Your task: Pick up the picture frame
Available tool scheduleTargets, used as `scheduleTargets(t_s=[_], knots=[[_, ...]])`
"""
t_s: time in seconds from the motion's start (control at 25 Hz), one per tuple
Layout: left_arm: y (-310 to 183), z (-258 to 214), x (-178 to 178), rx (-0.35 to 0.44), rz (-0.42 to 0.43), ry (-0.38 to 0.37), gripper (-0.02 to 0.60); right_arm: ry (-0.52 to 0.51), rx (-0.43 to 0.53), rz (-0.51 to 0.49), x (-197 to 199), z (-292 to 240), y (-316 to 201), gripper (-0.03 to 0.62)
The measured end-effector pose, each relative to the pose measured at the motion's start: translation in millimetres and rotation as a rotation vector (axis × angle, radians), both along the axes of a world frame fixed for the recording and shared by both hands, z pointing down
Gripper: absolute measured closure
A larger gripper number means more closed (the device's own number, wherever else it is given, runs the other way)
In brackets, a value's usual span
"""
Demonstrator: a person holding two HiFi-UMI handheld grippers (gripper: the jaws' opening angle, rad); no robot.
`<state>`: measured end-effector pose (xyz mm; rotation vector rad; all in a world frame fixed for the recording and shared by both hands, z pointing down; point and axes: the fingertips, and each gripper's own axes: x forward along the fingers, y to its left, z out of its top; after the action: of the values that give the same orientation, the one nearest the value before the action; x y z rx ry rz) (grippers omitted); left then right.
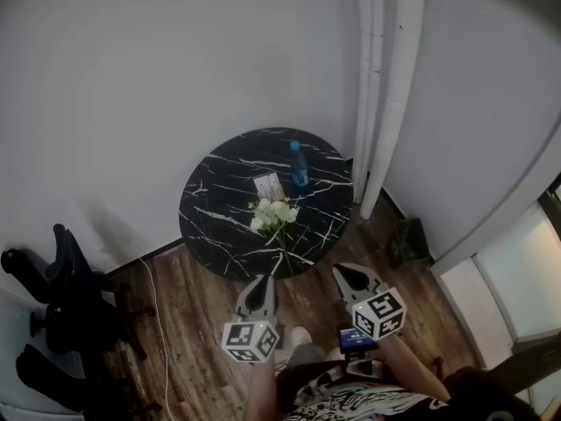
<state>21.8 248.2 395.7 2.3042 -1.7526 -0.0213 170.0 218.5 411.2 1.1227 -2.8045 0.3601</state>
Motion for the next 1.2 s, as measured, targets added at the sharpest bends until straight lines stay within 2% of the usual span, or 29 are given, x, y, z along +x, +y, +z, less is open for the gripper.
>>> scheduleTargets(t_s=[0.16,0.44,0.56,0.84,1.2], knots=[[-5.5,4.2,-7.7,-0.006,-0.018,-0.043,0.568,-0.004,-0.013,-0.012,-7.7,4.1,-7.4,0.577],[-39.2,10.0,-33.4,0.004,-0.044,-0.012,0.568,-0.001,-0.037,-0.011,-25.7,11.9,-43.0,0.577],[-69.0,12.9,-46.4,0.008,-0.038,0.008,0.568,-0.017,-0.049,0.006,-34.8,12.3,-72.5,0.577],[-153.7,9.6,-89.6,-0.008,-0.013,0.001,0.568,-0.004,-0.071,0.05,-68.6,10.2,-153.0,0.576],[-244.7,28.5,-144.9,-0.06,0.019,-0.044,0.568,0.045,-0.111,0.068,-128.0,26.9,-237.5,0.576]])
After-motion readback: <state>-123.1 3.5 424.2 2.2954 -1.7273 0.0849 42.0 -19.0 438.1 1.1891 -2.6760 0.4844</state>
